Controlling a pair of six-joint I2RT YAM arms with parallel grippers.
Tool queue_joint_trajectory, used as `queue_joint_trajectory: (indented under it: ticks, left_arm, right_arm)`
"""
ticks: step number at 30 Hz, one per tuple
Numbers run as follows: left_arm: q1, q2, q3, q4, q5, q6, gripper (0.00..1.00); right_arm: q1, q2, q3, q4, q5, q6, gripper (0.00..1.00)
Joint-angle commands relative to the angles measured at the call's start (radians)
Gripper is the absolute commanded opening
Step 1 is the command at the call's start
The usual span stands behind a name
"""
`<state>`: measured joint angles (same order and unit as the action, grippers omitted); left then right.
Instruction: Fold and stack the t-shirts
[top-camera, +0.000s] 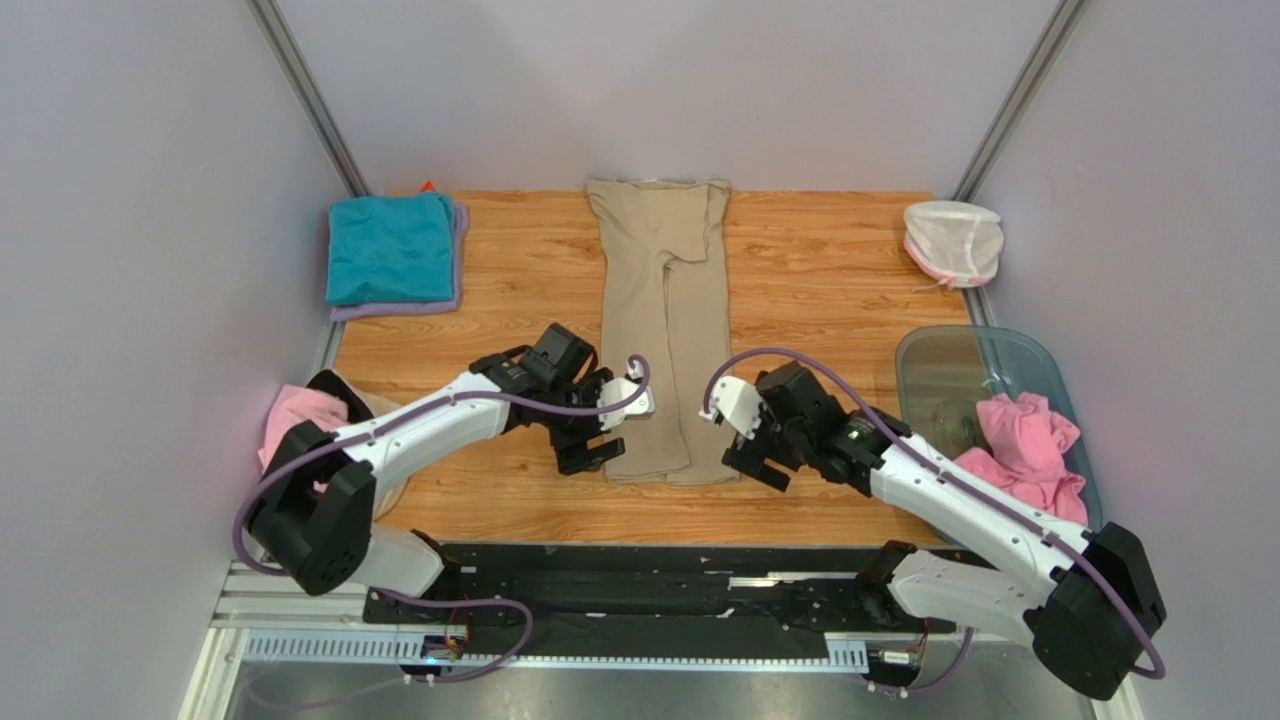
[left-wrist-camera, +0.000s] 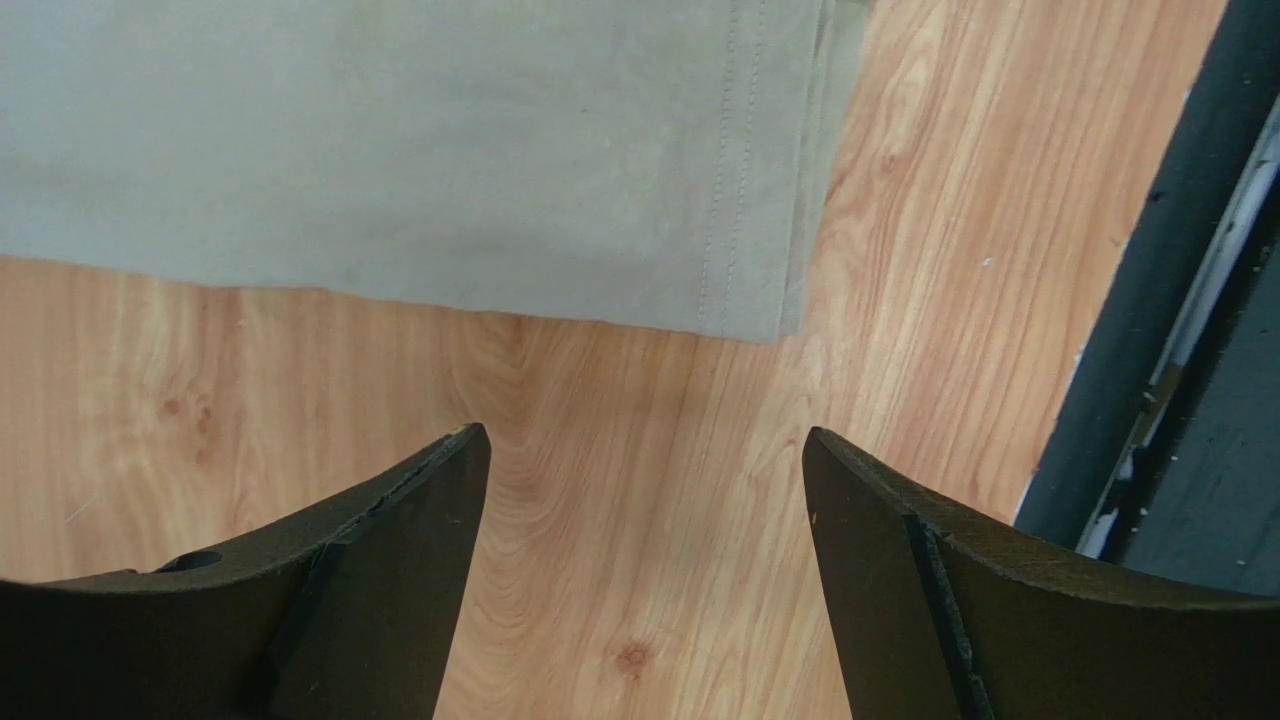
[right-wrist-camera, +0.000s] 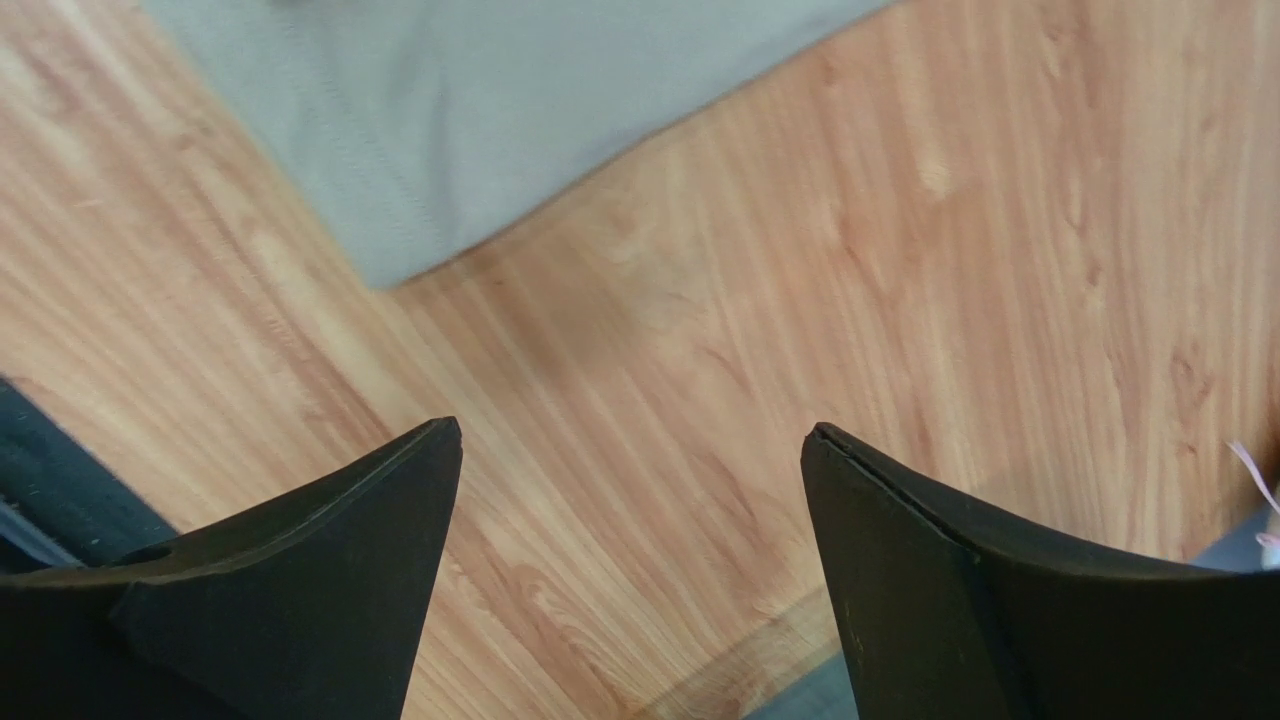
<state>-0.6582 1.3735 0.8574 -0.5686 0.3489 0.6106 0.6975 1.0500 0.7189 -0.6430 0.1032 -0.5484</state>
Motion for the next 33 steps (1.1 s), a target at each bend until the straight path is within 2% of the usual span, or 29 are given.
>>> queue_joint_trajectory:
  ticks: [1,14,20,26,33]
  left_arm:
    - [0.003,0.059,0.087,-0.079,0.12,0.001,0.85]
    - [-0.011,0.277,0.167,-0.129,0.148,0.003,0.83]
    - [-0.027,0.311,0.177,-0.125,0.142,-0.021,0.82]
    - [-0.058,0.325,0.169,-0.1,0.102,-0.064,0.82]
    - [-0.096,0.351,0.141,-0.014,-0.019,-0.144,0.82]
  right_arm:
    - [0.072,0.001,-0.03,0.006,0.018,0.053,0.88]
    - [0.083,0.004,-0.032,0.019,0.047,0.048,0.86]
    - [0.083,0.01,-0.033,0.023,0.046,0.047,0.86]
    - [0.083,0.027,-0.032,0.023,0.043,0.047,0.85]
    - [0.083,0.036,-0.033,0.022,0.046,0.047,0.85]
